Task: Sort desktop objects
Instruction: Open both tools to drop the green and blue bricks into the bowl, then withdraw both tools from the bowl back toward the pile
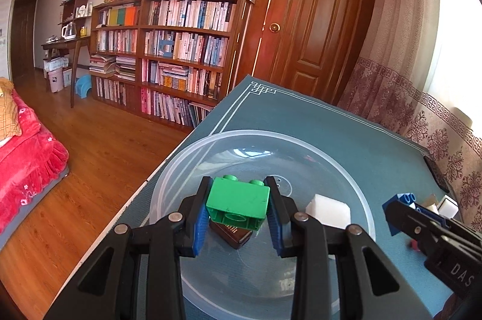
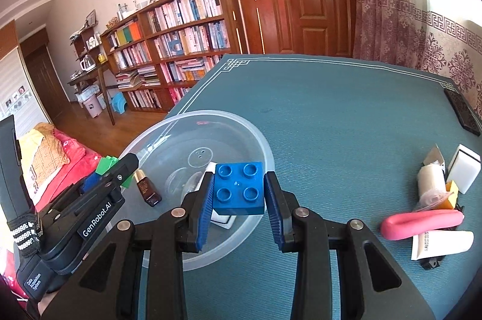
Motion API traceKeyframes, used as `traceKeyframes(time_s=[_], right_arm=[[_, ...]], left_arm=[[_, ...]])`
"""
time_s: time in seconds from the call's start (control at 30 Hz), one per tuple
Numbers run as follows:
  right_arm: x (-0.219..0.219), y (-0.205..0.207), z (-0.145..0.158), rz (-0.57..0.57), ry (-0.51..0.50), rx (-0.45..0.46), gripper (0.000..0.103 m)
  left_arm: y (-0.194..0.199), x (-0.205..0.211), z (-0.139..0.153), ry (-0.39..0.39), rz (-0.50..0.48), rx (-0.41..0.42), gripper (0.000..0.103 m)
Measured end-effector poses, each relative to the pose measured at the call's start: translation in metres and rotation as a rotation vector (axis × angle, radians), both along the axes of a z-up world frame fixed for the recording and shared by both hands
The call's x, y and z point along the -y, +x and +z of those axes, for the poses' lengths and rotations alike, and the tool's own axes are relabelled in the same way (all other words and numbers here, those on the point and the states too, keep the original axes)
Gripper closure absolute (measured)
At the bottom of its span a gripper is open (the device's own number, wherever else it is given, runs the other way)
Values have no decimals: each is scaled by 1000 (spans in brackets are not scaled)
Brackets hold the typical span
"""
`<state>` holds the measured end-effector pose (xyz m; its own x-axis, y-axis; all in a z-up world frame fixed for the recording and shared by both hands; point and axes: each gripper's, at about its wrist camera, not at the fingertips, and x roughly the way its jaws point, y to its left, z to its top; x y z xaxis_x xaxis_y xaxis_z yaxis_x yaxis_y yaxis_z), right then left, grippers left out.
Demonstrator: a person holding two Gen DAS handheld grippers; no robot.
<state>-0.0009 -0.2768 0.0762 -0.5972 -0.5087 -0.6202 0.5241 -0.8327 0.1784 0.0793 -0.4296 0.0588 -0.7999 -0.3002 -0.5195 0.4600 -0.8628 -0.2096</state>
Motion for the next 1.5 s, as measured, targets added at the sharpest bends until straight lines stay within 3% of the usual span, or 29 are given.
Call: traceKeyframes(time_s=[0.1,0.33,0.5,0.53,0.57,0.67,1.0,1.5], right_arm=[[8,0,-3,33,-5,4,67],[18,-2,-15,80,-21,31,67],[23,-4,-21,115,-33,65,67],[25,-4,-22,122,-35,70,65],[25,-4,-24,128,-37,74,57],[26,-2,-25,132,-49,67,48],[7,-6,-26,64,-70,73,48],[-37,1,-21,-73,-80,39,48]], left_arm=[[5,6,1,21,21,-32,45],[12,12,4,38,62,-79,38],[15,15,3,47,86,-96,27],[16,15,2,44,89,-97,26],[16,15,2,41,92,-98,24],[16,14,2,33,94,-97,24],[15,10,-1,9,93,-80,23],[12,-16,3,-85,54,-60,21]])
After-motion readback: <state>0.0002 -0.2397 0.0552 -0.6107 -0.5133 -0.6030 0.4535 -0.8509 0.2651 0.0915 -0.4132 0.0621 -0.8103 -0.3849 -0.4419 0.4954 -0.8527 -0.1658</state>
